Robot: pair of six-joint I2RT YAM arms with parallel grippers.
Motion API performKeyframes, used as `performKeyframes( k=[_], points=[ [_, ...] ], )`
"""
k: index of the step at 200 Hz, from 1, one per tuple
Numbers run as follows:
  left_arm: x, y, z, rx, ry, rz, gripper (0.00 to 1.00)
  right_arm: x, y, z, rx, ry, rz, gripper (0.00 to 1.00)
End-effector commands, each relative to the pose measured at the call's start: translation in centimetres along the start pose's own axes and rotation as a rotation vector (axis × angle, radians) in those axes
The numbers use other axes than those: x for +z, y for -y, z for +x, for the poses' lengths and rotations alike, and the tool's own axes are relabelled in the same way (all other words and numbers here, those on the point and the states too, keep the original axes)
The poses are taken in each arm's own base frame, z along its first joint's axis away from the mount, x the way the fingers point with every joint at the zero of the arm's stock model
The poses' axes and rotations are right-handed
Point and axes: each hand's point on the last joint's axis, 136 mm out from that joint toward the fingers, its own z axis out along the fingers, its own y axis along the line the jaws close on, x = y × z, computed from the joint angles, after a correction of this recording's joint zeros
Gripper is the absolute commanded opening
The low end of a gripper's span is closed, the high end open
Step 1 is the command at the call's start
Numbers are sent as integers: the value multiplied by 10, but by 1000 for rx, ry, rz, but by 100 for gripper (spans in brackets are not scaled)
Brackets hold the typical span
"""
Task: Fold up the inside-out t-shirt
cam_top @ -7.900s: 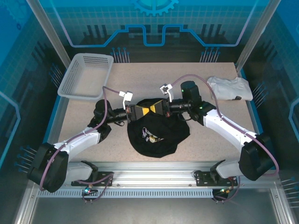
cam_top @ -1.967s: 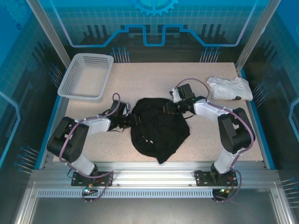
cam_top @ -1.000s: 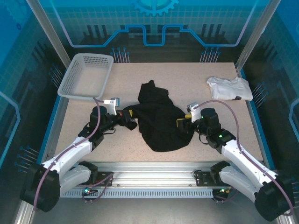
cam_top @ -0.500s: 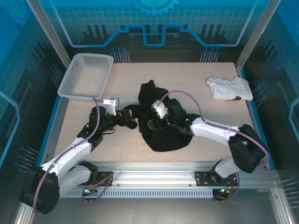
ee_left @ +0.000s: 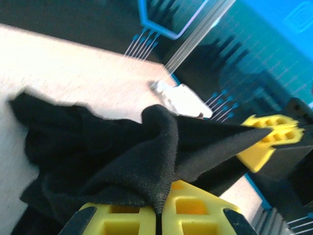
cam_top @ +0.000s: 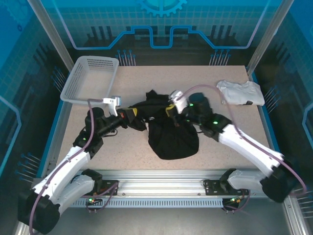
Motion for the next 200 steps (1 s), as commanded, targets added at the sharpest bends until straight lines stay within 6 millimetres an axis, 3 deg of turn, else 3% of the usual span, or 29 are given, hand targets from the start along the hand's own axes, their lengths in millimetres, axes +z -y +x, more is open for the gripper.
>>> performKeyframes(
  k=[1,26,54,81,108,136,160,200],
  points=[
    [-11,36,-38,71,56,75,6,-43,8,-20,-18,57,28,0],
    [-11,43,-56,123,46,40,6,-72,19,-37,-18,118,74,0],
    [-5,51,-66,121,23,52,8,-81,12,-45,-14,138,38,0],
    [10,37,-54,90,-46,28,13,-68,18,-34,8,78,43,0],
    [20,1,-43,65,-75,-121,13,-51,33,-23,77,14,78,0],
    [28,-17,-42,80,-103,-203,23,-46,52,-32,127,2,119,0],
    [36,-30,-25,50,-159,-224,34,-43,48,-46,133,45,77,0],
    [41,-44,5,-5,-205,-211,36,-29,51,-33,148,1,64,0]
  ],
)
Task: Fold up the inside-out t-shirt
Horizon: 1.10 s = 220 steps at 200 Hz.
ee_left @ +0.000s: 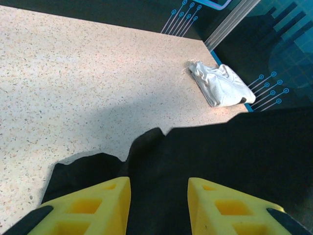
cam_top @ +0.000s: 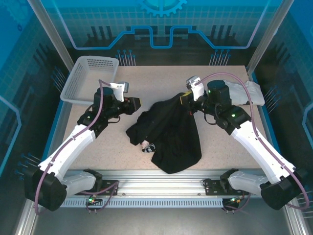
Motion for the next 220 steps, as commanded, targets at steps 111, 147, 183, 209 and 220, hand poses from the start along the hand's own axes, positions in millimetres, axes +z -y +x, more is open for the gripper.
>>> performKeyframes(
  k=[111,147,183,209,220],
  points=[
    [79,15,93,181,-254,-7,67,57,47,17,192,-147,65,0],
    [109,2,75,165,-265,-109,4,57,115,52,205,-314,408,12],
    [94,27,38,150,-152,-29,0,39,82,75,81,-316,398,41],
    [79,44,6,143,-59,50,0,40,54,112,93,-326,289,60],
    [73,48,-9,144,-13,65,0,44,53,133,138,-365,279,64]
  ],
)
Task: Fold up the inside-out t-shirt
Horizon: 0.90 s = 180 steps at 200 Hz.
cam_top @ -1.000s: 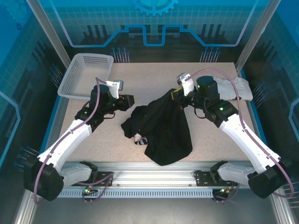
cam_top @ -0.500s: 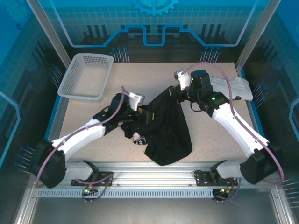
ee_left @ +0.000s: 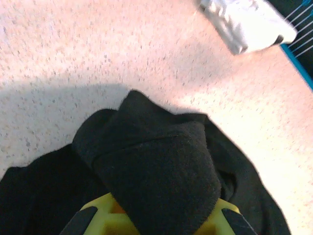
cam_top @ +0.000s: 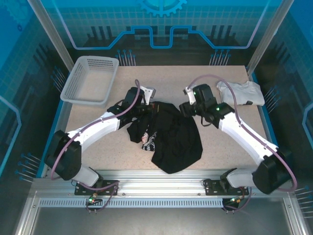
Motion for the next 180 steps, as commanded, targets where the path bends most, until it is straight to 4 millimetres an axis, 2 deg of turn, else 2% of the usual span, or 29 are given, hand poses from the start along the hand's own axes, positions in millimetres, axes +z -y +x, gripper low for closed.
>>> performKeyframes(
  k=[1,29,37,42,57,66,84,100,117,129,151,168,180],
  points=[
    [-35,22,-62,17,188,84,0,16,-4,31,43,-49,-26,64],
    [-56,21,-97,27,287,87,0,46,-12,84,134,-213,-60,66],
    [-62,22,-107,32,312,90,0,53,-18,91,156,-228,-87,66],
    [-66,23,-112,35,326,95,0,58,-21,105,170,-259,-104,65],
    [-75,30,-124,57,359,111,0,66,-33,117,198,-278,-160,58],
    [-78,31,-129,68,371,111,0,68,-38,118,197,-275,-185,46],
    [-80,30,-136,79,383,102,0,63,-47,112,173,-242,-225,15],
    [-83,25,-145,91,397,78,0,49,-49,102,140,-189,-247,0],
    [-92,17,-160,107,436,33,0,27,-56,85,92,-110,-305,0],
    [-103,13,-176,128,477,0,0,8,-68,71,61,-48,-388,0],
    [-127,7,-213,162,565,-56,0,-30,-101,47,19,70,-600,0],
    [-144,15,-243,214,621,-70,0,-56,-127,30,-23,150,-738,0],
    [-147,22,-259,237,635,-64,0,-73,-147,19,-66,201,-822,0]
  ],
)
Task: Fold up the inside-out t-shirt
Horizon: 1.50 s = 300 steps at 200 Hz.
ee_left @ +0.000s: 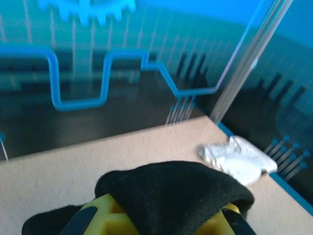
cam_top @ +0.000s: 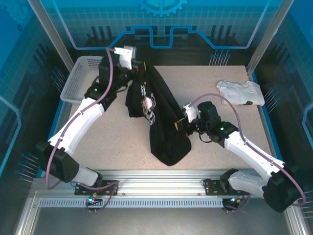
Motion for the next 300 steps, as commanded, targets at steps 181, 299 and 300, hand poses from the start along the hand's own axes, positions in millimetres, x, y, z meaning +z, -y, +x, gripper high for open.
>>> performKeyframes(
  k=[181,299,300],
  points=[
    [45,-13,153,-90,-384,-59,74,37,-13,-38,-164,102,153,54],
    [13,-43,314,-176,-741,-140,75,100,113,49,150,-411,458,47],
    [13,-42,314,-172,-744,-138,75,100,113,50,152,-413,460,46]
  ],
)
